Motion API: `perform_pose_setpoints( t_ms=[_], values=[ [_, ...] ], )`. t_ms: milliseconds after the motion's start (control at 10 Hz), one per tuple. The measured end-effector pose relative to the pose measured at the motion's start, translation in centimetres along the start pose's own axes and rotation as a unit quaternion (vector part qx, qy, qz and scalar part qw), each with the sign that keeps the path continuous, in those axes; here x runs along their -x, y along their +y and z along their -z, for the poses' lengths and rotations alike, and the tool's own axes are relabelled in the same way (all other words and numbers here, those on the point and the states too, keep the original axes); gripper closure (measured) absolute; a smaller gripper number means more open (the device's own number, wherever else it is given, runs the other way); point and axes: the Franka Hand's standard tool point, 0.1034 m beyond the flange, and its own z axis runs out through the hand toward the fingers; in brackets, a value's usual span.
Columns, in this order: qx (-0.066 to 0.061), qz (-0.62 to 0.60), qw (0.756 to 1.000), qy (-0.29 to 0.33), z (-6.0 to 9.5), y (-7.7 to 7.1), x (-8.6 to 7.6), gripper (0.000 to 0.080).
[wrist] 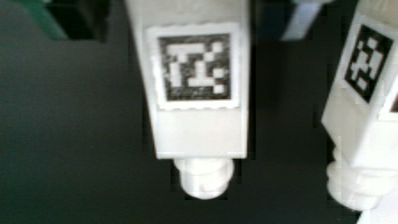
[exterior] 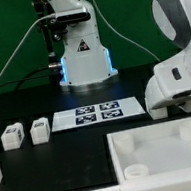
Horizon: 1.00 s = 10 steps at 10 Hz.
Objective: Assemble one leg
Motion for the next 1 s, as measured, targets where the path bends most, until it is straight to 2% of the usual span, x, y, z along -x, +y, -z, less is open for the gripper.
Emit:
perform_pose_setpoints(
  t_ms=[900, 1000],
  values=[
    [0.000, 0.000, 1.000, 0.000, 0.0, 0.0, 0.0, 0.0508],
    [-0.001, 0.001, 1.000, 0.006, 1.2, 0.4, 0.3, 0.0508]
  ],
)
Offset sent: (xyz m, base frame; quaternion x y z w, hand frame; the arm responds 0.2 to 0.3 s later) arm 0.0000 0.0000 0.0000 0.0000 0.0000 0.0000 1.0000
